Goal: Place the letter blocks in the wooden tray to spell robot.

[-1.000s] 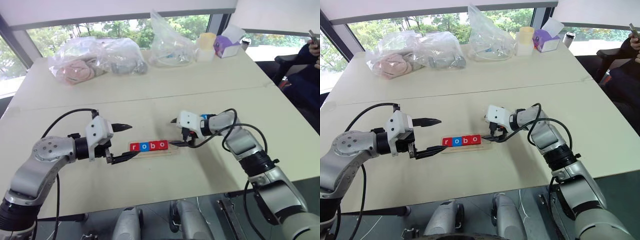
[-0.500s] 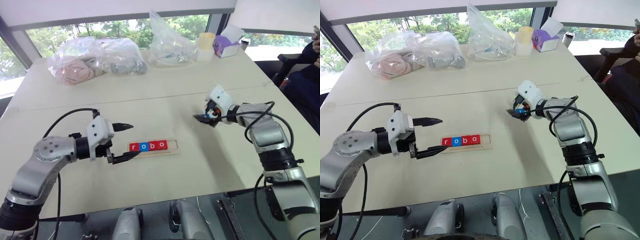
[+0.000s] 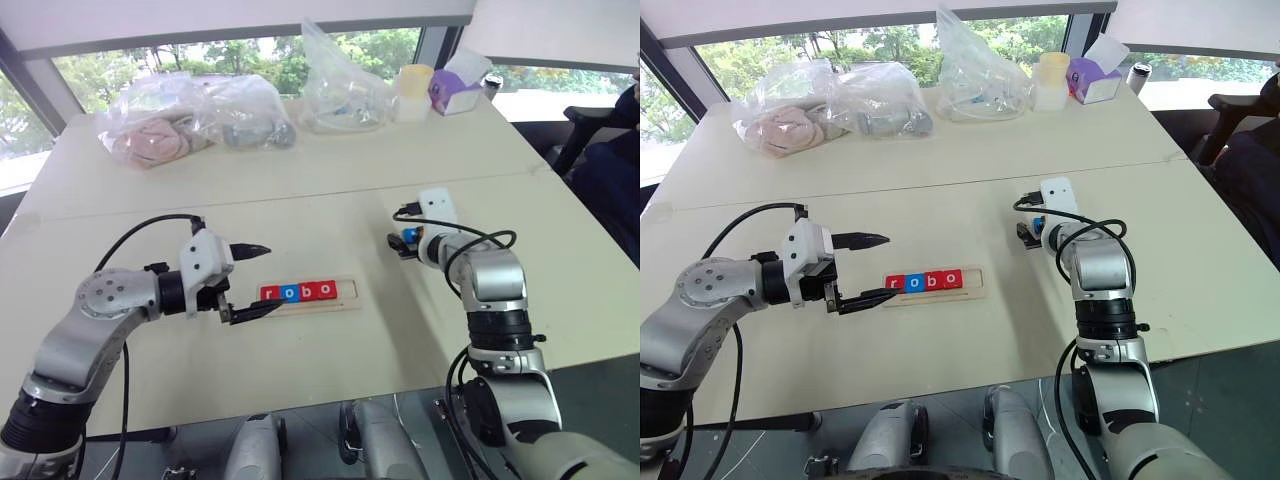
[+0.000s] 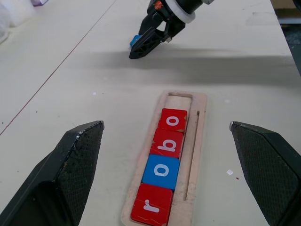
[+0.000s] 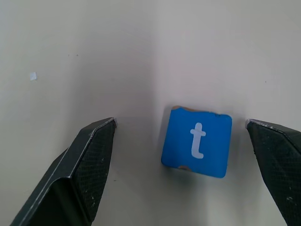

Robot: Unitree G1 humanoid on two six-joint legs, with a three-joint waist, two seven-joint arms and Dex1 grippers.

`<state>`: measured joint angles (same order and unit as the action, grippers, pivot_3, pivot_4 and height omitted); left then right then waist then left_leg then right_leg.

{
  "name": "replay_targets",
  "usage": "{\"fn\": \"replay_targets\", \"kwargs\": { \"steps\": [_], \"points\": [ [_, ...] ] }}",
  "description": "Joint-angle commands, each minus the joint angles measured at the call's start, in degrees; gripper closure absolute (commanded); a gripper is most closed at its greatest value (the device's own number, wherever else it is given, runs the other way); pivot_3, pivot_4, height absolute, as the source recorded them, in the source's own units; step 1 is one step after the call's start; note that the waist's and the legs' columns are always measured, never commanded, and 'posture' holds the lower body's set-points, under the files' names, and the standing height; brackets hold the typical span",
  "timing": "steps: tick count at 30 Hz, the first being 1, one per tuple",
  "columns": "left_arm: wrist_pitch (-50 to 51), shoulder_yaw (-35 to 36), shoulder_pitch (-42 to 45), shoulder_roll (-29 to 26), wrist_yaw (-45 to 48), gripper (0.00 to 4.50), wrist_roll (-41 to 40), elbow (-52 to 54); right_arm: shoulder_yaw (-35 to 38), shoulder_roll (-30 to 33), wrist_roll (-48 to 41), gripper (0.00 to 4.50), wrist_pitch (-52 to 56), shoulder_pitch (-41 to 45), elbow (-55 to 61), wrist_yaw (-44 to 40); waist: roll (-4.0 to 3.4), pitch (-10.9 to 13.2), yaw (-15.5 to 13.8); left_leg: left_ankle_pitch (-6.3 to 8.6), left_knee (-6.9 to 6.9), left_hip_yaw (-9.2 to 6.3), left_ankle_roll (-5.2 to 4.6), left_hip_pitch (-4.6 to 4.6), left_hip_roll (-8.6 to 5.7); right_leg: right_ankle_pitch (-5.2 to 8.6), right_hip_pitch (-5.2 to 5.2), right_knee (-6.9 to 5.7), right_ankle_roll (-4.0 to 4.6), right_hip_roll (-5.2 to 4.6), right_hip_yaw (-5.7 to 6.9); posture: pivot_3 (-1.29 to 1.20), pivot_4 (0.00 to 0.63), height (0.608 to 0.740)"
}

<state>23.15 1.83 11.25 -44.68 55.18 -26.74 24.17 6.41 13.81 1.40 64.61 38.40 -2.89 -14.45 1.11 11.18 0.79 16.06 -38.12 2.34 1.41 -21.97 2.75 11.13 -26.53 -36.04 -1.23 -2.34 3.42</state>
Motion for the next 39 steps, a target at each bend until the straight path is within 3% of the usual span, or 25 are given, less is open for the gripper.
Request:
{"fn": "replay_targets", "kwargs": {
  "steps": [1, 4, 6, 7, 11, 12, 16, 23, 28, 33, 39],
  "points": [
    [-0.8, 1.2, 0.5, -0.1, 0.3, 0.00, -0.5, 0.7, 1.0, -0.9, -1.3, 0.05, 3.4, 0.1, 2.4, 1.5, 0.00, 0.0, 0.0, 0.00, 0.00, -0.01, 0.00, 0.00, 0.00, 0.00, 0.00, 0.00, 0.00, 0.01, 0.00, 0.00, 0.150, 0.740],
    [-0.8, 1.1, 0.6, 0.0, 0.1, 0.00, -0.4, 0.8, 1.3, -1.7, -2.1, 0.05, 4.9, -0.7, 3.4, 2.4, 0.01, 0.0, 0.0, 0.00, 0.00, -0.02, 0.00, 0.01, 0.01, 0.00, 0.01, 0.00, 0.00, 0.01, 0.00, 0.00, 0.150, 0.740],
    [-0.8, 1.1, 0.5, 0.1, 0.0, 0.00, -0.4, 0.9, 1.9, -2.1, -2.6, 0.57, 5.5, -0.8, 3.3, 3.1, 0.01, 0.0, 0.0, 0.00, 0.00, -0.02, 0.00, 0.02, 0.01, 0.00, 0.01, 0.00, -0.01, 0.01, 0.00, 0.00, 0.150, 0.740],
    [-0.8, 1.1, 0.4, 0.1, -0.1, 0.00, -0.4, 1.0, 2.2, -2.3, -2.9, 0.89, 5.7, -0.8, 3.3, 3.4, 0.01, 0.0, 0.0, 0.00, 0.00, -0.02, 0.00, 0.02, 0.01, 0.00, 0.01, 0.00, -0.01, 0.01, 0.00, 0.00, 0.150, 0.740],
    [-1.0, 0.5, 0.5, 0.7, -0.4, 0.00, -0.2, 0.9, 3.0, -2.1, -3.4, 3.03, 3.6, -1.0, 1.7, 4.3, 0.02, 0.0, 0.1, 0.00, 0.00, -0.02, 0.00, 0.02, 0.01, 0.01, 0.01, 0.00, -0.01, 0.01, 0.00, 0.00, 0.150, 0.740],
    [-1.0, 0.4, 0.6, 0.9, -0.4, 0.00, -0.1, 0.9, 3.1, -1.9, -3.5, 3.37, 3.2, -1.3, 1.4, 4.4, 0.02, 0.0, 0.1, 0.00, 0.00, -0.02, 0.00, 0.02, 0.01, 0.01, 0.01, 0.00, -0.01, 0.01, 0.00, 0.00, 0.150, 0.740],
    [-1.1, -0.2, 1.2, 1.6, -0.4, 0.00, 0.1, 0.4, 4.0, -1.5, -5.2, 3.36, 7.7, -2.4, 5.2, 3.8, 0.02, 0.0, 0.1, 0.00, 0.00, -0.02, 0.00, 0.03, 0.01, 0.00, 0.03, 0.00, -0.01, 0.02, 0.00, 0.00, 0.150, 0.740],
    [-1.4, -1.0, 2.1, 2.3, 0.5, 0.00, 0.2, -0.6, 5.6, -2.0, -11.7, 3.36, 27.5, -7.0, 28.1, 2.6, 0.02, 0.0, -0.1, 0.00, 0.01, -0.11, 0.00, -0.10, 0.01, 0.01, -0.05, 0.01, -0.02, 0.01, 0.04, 0.00, 0.150, 0.740],
    [-1.4, -0.9, 1.5, 2.1, 1.4, 0.00, 0.1, -0.7, 6.1, -3.4, -19.0, 3.36, 27.9, -12.3, 38.2, 6.7, 0.02, 0.0, 0.2, 0.00, 0.01, -0.11, 0.00, -0.14, 0.00, 0.03, -0.10, 0.02, -0.04, 0.01, 0.05, 0.00, 0.150, 0.740],
    [-1.5, -1.3, 2.1, 2.5, 1.5, 0.00, 0.6, -1.3, 7.0, -3.2, -24.6, 3.36, 27.9, -14.7, 40.1, 13.6, 0.02, 0.0, 0.1, 0.00, 0.01, -0.14, 0.00, -0.14, 0.00, 0.04, -0.10, 0.02, -0.02, 0.01, 0.06, 0.00, 0.150, 0.740],
    [-1.7, -1.2, 2.5, 2.6, 1.8, 0.00, 0.8, -1.8, 6.9, 1.6, -36.1, 3.36, 27.9, -19.3, 41.6, 20.9, 0.02, 0.0, 0.0, 0.00, 0.01, -0.14, 0.00, -0.25, -0.01, 0.04, -0.13, 0.11, -0.04, -0.01, 0.06, 0.00, 0.150, 0.740]
  ]
}}
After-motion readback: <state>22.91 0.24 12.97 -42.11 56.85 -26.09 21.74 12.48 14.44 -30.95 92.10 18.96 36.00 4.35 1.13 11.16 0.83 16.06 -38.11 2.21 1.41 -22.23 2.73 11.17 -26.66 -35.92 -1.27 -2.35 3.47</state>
